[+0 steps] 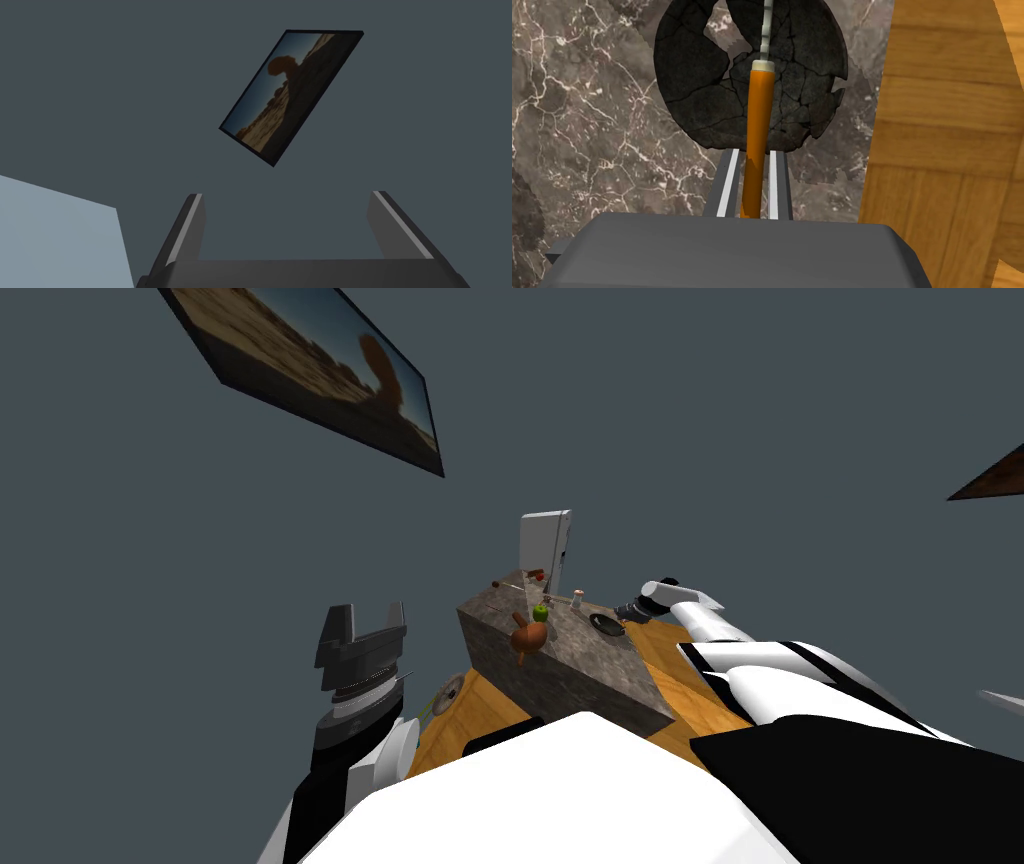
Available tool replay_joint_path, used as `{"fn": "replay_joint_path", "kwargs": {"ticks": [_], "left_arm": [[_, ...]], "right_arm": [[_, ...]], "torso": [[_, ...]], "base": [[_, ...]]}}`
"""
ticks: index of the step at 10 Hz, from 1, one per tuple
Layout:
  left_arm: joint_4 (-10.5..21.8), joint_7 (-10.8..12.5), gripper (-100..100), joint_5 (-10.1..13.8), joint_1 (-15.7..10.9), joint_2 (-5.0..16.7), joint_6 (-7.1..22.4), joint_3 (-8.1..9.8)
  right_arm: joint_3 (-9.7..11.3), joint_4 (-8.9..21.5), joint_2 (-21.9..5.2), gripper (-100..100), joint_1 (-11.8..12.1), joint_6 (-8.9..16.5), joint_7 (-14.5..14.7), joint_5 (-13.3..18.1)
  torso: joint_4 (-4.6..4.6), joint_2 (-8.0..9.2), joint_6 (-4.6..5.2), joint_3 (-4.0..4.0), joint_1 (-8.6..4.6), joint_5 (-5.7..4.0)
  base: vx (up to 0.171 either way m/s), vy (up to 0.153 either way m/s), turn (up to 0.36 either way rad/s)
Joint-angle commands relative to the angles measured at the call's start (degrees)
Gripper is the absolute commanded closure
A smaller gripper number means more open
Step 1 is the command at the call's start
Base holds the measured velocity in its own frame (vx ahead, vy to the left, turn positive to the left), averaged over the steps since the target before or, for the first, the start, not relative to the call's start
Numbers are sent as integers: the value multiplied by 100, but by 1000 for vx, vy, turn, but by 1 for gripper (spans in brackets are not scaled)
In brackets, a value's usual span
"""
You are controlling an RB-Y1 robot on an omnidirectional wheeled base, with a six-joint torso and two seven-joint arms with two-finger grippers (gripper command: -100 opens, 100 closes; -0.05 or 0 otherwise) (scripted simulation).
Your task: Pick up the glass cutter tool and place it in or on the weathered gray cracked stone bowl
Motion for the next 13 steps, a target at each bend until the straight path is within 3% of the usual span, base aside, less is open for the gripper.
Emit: {"fn": "replay_joint_path", "kwargs": {"ticks": [1, 5, 6, 7, 11, 12, 13], "left_arm": [[0, 0, 0, 0, 0, 0, 0, 0], [0, 0, 0, 0, 0, 0, 0, 0], [0, 0, 0, 0, 0, 0, 0, 0], [0, 0, 0, 0, 0, 0, 0, 0], [0, 0, 0, 0, 0, 0, 0, 0], [0, 0, 0, 0, 0, 0, 0, 0], [0, 0, 0, 0, 0, 0, 0, 0]], "right_arm": [[130, 177, -51, 100, -19, 18, -201, 184], [343, 384, -89, 100, -4, 28, -549, 503], [344, 456, -91, 100, -103, 12, -451, 468], [353, 469, -91, -100, -109, 11, -464, 478], [352, 468, -91, -100, -108, 11, -463, 477], [352, 468, -91, 0, -108, 11, -463, 477], [65, 598, -209, -100, 178, 75, -176, 382]], "torso": [[0, 0, 0, 0, 0, 0], [5, 22, 11, 13, 2, 4], [6, 26, 12, 15, 6, 6], [7, 28, 14, 16, 10, 8], [7, 28, 14, 17, 14, 9], [7, 28, 14, 17, 14, 9], [7, 28, 14, 17, 14, 9]], "base": [[36, -17, 211], [6, -19, 145], [-4, -5, 22], [0, 0, 0], [0, 0, 0], [0, 0, 0], [28, 32, -91]]}}
